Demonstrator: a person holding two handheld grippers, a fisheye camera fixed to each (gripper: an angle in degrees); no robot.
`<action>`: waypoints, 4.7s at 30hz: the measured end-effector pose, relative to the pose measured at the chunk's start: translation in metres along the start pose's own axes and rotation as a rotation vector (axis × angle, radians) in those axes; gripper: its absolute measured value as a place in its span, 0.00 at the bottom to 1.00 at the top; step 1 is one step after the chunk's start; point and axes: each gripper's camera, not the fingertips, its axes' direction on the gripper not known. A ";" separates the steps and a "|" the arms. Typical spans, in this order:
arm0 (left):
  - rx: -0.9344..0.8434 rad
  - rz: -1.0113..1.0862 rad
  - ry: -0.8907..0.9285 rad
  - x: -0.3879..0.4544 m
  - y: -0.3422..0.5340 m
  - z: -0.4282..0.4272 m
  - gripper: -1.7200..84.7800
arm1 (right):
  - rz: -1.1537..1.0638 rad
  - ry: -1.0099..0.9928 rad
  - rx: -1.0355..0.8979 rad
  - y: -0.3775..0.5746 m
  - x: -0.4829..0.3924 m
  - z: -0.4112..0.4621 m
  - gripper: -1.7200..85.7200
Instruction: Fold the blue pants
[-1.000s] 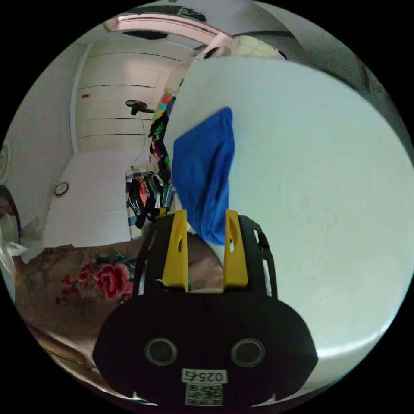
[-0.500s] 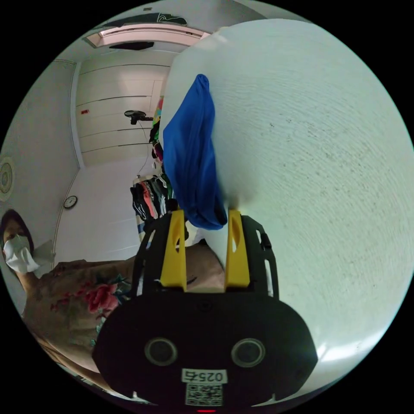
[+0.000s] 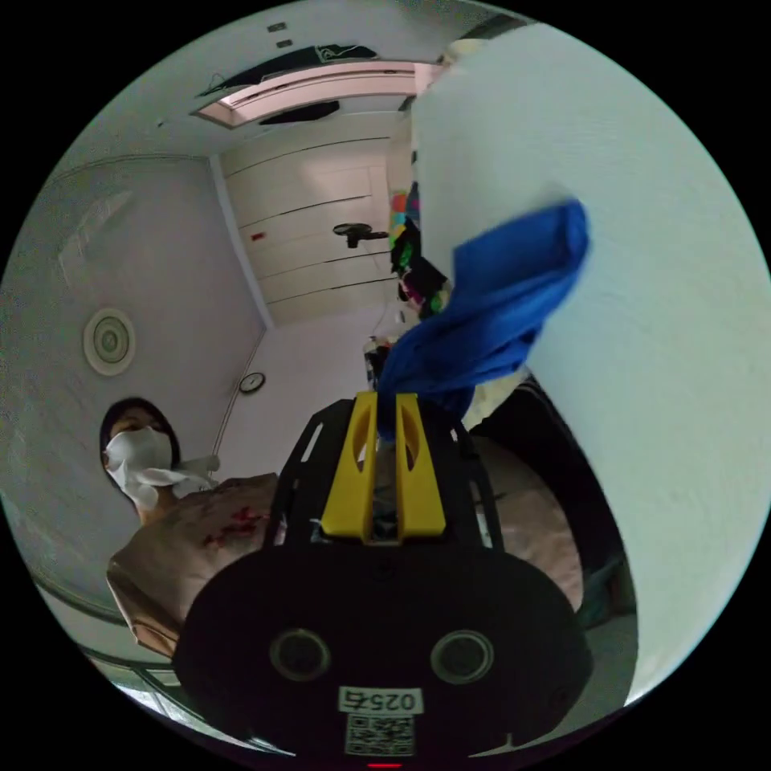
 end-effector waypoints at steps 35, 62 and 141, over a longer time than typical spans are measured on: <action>0.806 0.170 -0.281 0.193 0.105 -0.482 0.00 | 0.126 -0.148 -0.993 -0.282 -0.038 0.701 0.06; -0.388 0.083 -0.163 0.058 -0.198 -0.798 0.00 | -0.352 0.476 0.069 0.156 0.107 1.027 0.04; 0.722 -0.164 -1.417 0.086 0.158 -0.582 0.01 | -1.076 0.783 -0.549 0.048 -0.063 1.220 0.01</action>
